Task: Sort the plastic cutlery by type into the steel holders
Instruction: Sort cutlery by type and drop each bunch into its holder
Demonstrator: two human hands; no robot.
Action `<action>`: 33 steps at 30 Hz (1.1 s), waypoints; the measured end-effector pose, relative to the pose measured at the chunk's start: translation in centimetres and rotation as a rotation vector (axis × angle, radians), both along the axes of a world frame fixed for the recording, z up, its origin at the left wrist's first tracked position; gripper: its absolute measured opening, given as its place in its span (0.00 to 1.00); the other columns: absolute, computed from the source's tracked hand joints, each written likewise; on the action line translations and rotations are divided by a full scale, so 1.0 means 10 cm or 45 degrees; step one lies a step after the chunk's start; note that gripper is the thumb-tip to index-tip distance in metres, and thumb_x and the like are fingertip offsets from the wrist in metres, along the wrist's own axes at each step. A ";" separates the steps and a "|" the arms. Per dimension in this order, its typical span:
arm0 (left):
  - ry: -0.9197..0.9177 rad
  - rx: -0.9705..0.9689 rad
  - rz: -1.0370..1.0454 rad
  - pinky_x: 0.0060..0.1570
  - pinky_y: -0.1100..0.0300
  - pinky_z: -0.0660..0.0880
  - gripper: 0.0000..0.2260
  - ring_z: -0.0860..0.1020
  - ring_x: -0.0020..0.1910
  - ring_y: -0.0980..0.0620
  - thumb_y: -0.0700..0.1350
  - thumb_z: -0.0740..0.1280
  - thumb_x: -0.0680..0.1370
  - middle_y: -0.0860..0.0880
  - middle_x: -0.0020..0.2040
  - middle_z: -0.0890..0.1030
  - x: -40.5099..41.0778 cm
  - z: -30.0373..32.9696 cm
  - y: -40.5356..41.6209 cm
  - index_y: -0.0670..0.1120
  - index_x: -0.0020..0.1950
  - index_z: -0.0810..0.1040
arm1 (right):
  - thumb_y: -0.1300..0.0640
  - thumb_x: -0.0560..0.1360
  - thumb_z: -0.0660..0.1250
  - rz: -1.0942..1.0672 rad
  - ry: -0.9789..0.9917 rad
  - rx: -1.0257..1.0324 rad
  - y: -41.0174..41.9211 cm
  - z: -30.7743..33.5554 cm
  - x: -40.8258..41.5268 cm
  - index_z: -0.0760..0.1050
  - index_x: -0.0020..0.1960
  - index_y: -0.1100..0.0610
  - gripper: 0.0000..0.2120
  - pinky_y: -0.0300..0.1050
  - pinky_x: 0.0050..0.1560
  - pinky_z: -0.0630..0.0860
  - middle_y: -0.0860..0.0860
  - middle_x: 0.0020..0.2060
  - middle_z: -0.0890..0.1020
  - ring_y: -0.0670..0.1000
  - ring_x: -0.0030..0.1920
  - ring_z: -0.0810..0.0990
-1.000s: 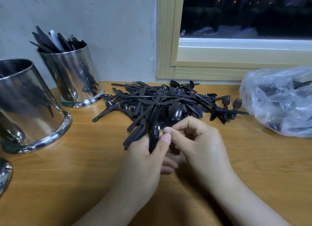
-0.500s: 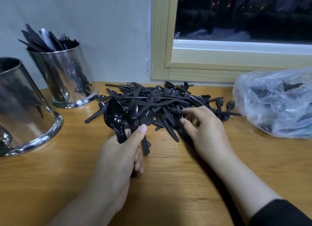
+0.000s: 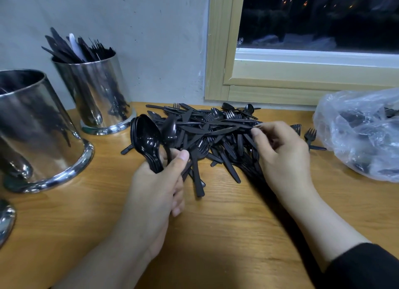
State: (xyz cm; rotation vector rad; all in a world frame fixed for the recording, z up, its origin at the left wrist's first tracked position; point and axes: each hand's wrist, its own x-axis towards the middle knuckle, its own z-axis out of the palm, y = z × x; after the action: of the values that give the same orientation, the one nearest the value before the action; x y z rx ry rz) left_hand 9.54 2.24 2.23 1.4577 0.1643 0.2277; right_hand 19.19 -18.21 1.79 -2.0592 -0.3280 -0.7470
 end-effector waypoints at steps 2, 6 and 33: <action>-0.004 -0.042 0.062 0.24 0.60 0.63 0.21 0.63 0.22 0.54 0.54 0.68 0.80 0.50 0.25 0.64 0.00 0.01 0.01 0.45 0.33 0.68 | 0.53 0.79 0.68 0.014 -0.101 0.253 0.02 0.09 -0.11 0.76 0.45 0.47 0.05 0.41 0.44 0.73 0.43 0.38 0.80 0.45 0.39 0.77; -0.004 0.061 0.205 0.25 0.57 0.69 0.19 0.72 0.27 0.43 0.54 0.68 0.79 0.45 0.28 0.76 -0.01 0.04 0.04 0.42 0.36 0.75 | 0.49 0.76 0.68 0.131 -0.096 0.761 0.10 0.27 -0.32 0.75 0.40 0.47 0.07 0.45 0.36 0.73 0.46 0.30 0.77 0.52 0.33 0.78; 0.015 0.396 0.229 0.31 0.52 0.68 0.20 0.68 0.27 0.48 0.56 0.62 0.83 0.50 0.26 0.75 0.10 -0.04 0.45 0.46 0.39 0.82 | 0.44 0.76 0.71 -0.073 0.354 -0.599 0.71 -0.04 -0.03 0.80 0.63 0.48 0.17 0.51 0.58 0.66 0.46 0.49 0.71 0.54 0.59 0.72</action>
State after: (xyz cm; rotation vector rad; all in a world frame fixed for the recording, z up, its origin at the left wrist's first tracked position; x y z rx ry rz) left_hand 10.51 6.75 1.80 1.7552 0.2797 0.4051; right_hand 18.88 -11.07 1.43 -2.5892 -0.3073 -0.4314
